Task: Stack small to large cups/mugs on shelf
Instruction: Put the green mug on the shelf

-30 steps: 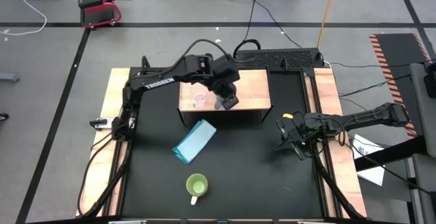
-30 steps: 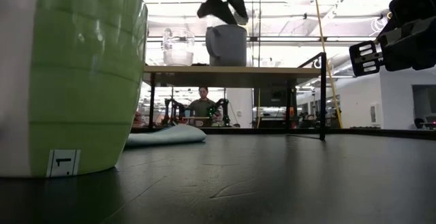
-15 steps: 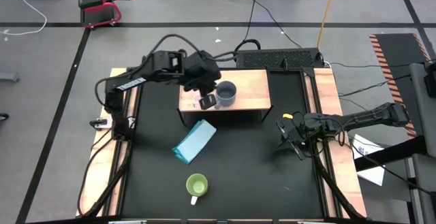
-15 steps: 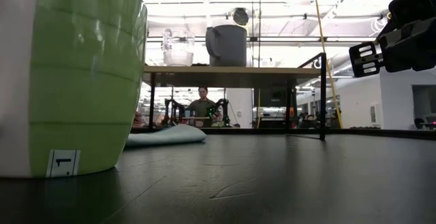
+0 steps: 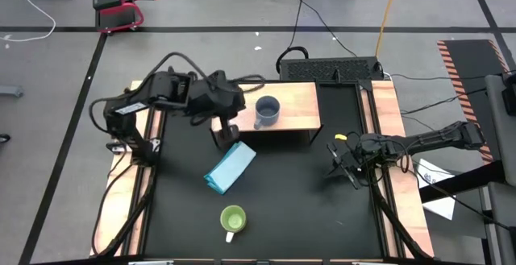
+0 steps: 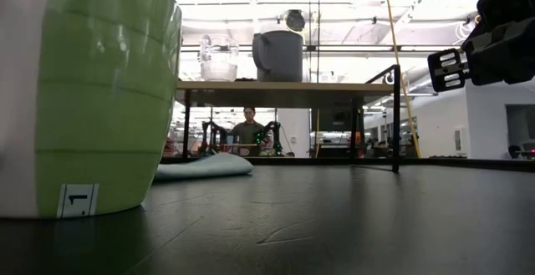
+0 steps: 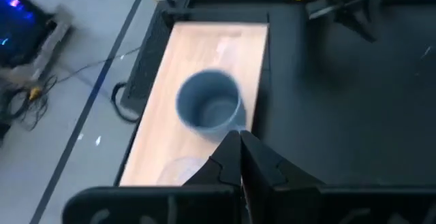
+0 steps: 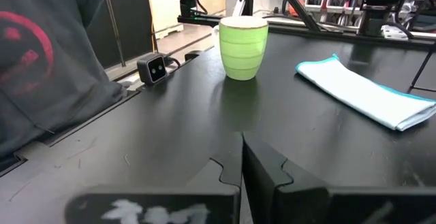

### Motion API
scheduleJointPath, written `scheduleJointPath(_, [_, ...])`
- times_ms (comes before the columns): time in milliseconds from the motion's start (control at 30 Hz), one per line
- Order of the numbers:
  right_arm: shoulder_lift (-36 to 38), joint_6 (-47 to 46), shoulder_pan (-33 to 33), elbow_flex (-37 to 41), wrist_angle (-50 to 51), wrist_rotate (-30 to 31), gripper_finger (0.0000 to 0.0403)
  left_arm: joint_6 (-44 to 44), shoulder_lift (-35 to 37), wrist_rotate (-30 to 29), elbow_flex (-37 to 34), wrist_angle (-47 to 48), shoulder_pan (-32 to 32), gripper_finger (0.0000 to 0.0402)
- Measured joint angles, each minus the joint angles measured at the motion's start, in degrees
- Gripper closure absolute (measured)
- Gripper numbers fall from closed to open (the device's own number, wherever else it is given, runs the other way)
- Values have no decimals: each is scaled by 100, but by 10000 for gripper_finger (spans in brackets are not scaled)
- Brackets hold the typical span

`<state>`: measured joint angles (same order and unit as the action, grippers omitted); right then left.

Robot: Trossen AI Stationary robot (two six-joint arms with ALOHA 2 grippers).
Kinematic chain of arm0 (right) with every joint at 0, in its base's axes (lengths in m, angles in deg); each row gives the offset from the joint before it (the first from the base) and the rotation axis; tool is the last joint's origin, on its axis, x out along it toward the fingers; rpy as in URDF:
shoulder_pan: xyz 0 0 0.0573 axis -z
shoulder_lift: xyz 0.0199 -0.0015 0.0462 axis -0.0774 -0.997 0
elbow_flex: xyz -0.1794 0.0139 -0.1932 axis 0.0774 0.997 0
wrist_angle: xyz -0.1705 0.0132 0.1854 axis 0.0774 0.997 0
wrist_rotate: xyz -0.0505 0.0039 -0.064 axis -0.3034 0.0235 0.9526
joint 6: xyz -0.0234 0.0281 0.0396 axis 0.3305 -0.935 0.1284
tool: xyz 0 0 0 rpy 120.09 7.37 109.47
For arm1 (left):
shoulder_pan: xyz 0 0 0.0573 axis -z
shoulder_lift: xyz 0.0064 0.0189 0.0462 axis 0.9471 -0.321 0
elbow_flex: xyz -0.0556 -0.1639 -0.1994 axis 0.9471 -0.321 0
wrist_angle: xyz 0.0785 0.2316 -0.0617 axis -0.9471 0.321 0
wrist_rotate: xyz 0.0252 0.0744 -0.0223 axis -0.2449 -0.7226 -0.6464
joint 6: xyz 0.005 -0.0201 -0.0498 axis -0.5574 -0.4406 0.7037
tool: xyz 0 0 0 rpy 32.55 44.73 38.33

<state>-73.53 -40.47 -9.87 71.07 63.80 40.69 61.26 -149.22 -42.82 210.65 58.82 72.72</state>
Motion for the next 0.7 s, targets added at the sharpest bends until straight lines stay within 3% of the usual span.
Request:
scheduleJointPath(133, [0, 0, 0, 0, -17, -2, 403, 460, 218, -538, -232, 174, 123, 400])
scheduleJointPath(300, [-2, 0, -93, 0, -17, -2, 403, 935, 1004, -759, -1458, -280, 141, 400])
scheduleJointPath(433, [-6, 32, -328, 0, -72, -2, 403, 875, 1940, -670, -3045, -1734, 180, 401])
scheduleJointPath(700, [7, 33, -633, 0, -275, 10, 403, 562, 3686, 616, -6202, -4766, -166, 401])
